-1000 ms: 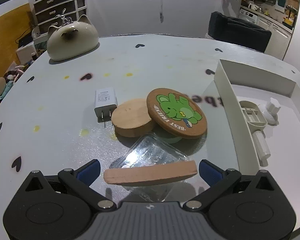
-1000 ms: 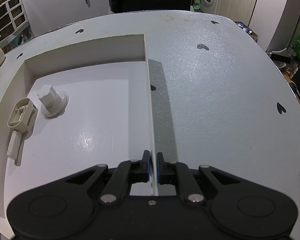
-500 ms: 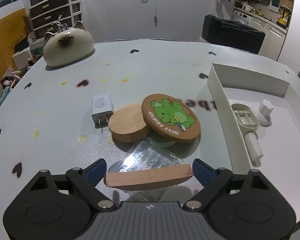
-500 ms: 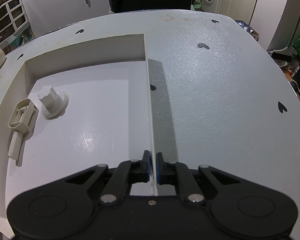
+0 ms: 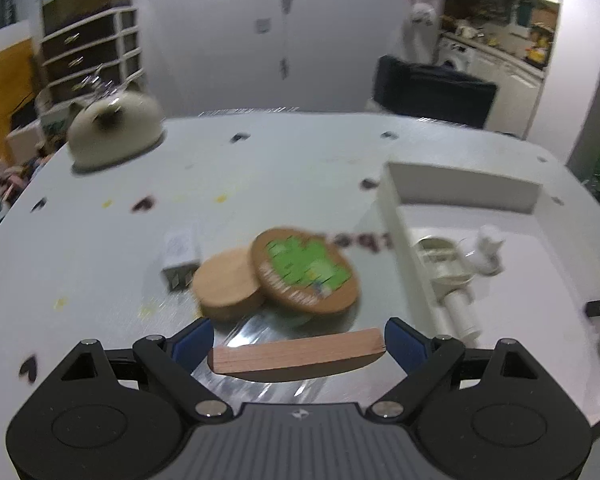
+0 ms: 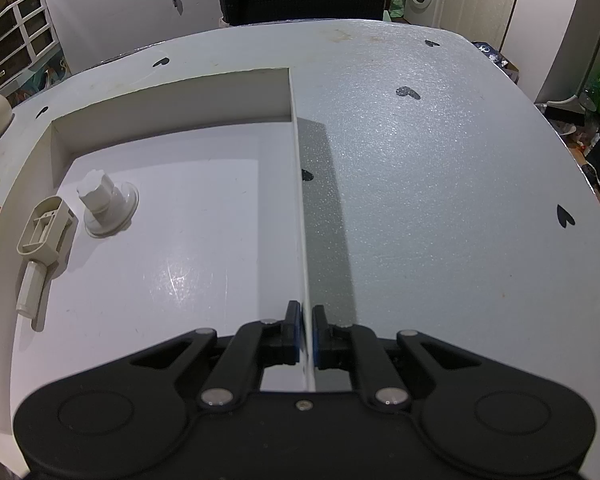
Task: Organize rigid objects
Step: 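Carry the wooden stick into the tray and lower it along the rim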
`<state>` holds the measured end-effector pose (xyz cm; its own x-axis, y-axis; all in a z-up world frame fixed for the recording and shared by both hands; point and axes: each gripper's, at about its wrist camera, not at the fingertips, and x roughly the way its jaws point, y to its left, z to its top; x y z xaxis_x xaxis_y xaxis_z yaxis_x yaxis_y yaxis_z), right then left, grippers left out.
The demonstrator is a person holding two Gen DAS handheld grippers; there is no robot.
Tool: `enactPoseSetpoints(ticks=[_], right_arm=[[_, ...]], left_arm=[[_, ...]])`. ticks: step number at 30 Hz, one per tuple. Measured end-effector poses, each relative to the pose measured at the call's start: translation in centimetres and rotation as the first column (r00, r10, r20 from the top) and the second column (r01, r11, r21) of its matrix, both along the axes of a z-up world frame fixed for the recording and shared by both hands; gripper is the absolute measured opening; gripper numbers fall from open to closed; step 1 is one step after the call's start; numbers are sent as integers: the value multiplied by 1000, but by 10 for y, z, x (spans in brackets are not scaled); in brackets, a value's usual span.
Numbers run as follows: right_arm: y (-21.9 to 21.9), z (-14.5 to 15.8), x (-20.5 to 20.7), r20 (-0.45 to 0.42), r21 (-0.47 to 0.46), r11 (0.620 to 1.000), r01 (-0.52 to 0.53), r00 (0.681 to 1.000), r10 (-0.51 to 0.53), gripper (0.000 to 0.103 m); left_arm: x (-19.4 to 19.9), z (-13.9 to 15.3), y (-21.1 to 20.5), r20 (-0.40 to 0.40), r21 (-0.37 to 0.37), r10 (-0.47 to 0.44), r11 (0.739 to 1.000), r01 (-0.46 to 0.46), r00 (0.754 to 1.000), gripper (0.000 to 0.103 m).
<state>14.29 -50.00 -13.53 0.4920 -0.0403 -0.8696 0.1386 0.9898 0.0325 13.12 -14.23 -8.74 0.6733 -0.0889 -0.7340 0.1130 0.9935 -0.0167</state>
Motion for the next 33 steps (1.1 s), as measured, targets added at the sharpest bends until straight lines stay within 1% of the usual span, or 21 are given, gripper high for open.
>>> enactPoseSetpoints(ticks=[3,5,8,12,16,18,20,21,22,23,29,33], right_arm=[[0,0,0,1,1,1000,0,1000,0,7],[0,0,0,1,1,1000,0,1000,0,7],[0,0,0,2,2,1000,2,1000,-2,8],[-1,0,0,3,4,1000,3,1000,-3,8],[-1,0,-1,5,9,1000,6,1000,-6,8],[-2,1,-1,5,10,1000,7,1000,-7,7],[-2,1,-1,5,10,1000,7,1000,-7,8],[-2,1,-1,5,10,1000,6,1000,-7,8],[-2,1,-1,5,10,1000,6,1000,-6,8],[-2,1,-1,5,10,1000,6,1000,-6,8],[-2,1,-1,5,9,1000,5,1000,-5,7],[-2,1,-1,4,9,1000,5,1000,-5,7]], left_arm=[[1,9,-14,19,-22,-75,997,76,997,92],[2,13,-26,25,-35,-136,990,136,990,92],[1,15,-49,24,-49,-236,970,237,971,92],[-4,13,-75,4,-53,-359,932,358,933,92],[-13,7,-100,-32,-47,-473,880,472,880,92],[-18,2,-109,-53,-42,-520,854,518,852,92],[-20,-1,-114,-71,-38,-546,837,545,835,92],[-20,-3,-116,-80,-37,-553,833,552,830,94],[-20,-6,-118,-90,-34,-554,833,553,828,101],[-20,-8,-119,-95,-30,-554,832,554,827,103],[-19,-9,-118,-101,-41,-550,835,549,829,103],[-19,-9,-118,-107,-49,-555,832,553,825,103]])
